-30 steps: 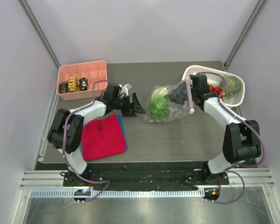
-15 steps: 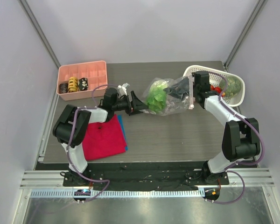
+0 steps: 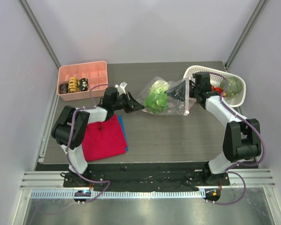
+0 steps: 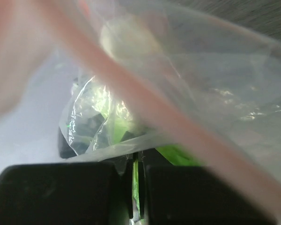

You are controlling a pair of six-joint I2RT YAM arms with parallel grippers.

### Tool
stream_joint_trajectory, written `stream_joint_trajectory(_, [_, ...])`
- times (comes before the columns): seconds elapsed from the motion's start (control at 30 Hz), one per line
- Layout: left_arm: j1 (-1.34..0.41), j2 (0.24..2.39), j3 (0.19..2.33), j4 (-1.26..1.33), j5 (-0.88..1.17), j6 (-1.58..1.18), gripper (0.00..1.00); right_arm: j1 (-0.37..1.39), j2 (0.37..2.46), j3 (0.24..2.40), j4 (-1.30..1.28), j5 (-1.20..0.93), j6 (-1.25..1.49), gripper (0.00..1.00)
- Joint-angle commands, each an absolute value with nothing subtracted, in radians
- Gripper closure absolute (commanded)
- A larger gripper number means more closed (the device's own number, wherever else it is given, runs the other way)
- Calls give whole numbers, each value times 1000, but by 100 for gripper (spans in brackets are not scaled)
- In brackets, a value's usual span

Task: Open the zip-top bag and remove the fake food

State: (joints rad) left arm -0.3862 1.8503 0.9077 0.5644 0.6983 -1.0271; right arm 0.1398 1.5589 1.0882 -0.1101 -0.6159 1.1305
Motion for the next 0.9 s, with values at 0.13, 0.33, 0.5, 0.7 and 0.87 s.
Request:
stream_joint_trajectory(0.13, [-347, 1798, 1005, 5, 436, -765, 100, 130, 1467, 1226, -362, -506, 869, 99])
stream_joint_trajectory(0.33, [-308, 1815, 1042, -123, 338, -782, 100, 132, 1407, 1229, -544, -482, 746, 99])
stream_joint_trajectory(0.5, [-284, 1816, 1104, -218, 231, -709, 100, 130, 1319, 1233, -621, -457, 704, 99])
stream_joint_trajectory(0.7, [-270, 1812, 1082, -250, 169, -727, 100, 127, 1240, 1296, -663, -377, 733, 99])
stream_joint_trajectory(0.87, [-261, 1787, 1046, -242, 147, -750, 100, 121, 1209, 1296, -707, -322, 706, 99])
